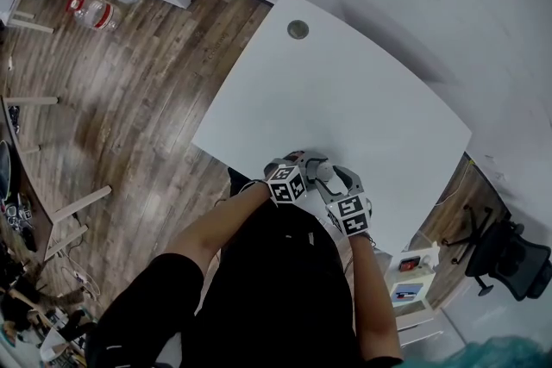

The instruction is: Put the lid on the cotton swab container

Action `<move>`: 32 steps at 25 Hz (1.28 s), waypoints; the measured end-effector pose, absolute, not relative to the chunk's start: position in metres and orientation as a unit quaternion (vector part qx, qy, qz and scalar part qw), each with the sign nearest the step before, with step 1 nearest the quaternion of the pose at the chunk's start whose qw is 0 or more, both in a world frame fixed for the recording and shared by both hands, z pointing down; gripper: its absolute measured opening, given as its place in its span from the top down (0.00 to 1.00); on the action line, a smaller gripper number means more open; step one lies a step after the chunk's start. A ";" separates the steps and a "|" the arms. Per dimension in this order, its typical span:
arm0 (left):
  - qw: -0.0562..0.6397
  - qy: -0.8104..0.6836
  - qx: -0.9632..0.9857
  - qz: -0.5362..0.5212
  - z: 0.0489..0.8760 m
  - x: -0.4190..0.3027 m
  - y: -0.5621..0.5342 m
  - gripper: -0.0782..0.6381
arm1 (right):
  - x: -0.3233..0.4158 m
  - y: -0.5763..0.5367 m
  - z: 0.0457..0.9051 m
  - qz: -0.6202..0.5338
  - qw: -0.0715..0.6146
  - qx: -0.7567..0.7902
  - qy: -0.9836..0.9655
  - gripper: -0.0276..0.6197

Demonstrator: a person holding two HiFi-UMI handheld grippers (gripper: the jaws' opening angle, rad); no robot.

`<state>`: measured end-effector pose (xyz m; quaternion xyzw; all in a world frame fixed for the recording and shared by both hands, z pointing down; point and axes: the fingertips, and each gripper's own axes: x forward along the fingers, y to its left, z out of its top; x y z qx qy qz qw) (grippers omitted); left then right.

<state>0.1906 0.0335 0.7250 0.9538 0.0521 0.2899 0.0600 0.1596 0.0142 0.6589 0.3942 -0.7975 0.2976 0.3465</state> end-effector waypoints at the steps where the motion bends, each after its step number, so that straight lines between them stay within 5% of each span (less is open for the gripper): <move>1: 0.060 0.053 0.954 0.290 0.726 0.191 0.033 0.51 | 0.162 0.014 0.660 0.301 0.346 0.397 -0.795 0.58; 32: 0.060 0.046 0.956 0.284 0.723 0.189 0.033 0.51 | 0.160 0.008 0.676 0.335 0.389 0.391 -0.764 0.57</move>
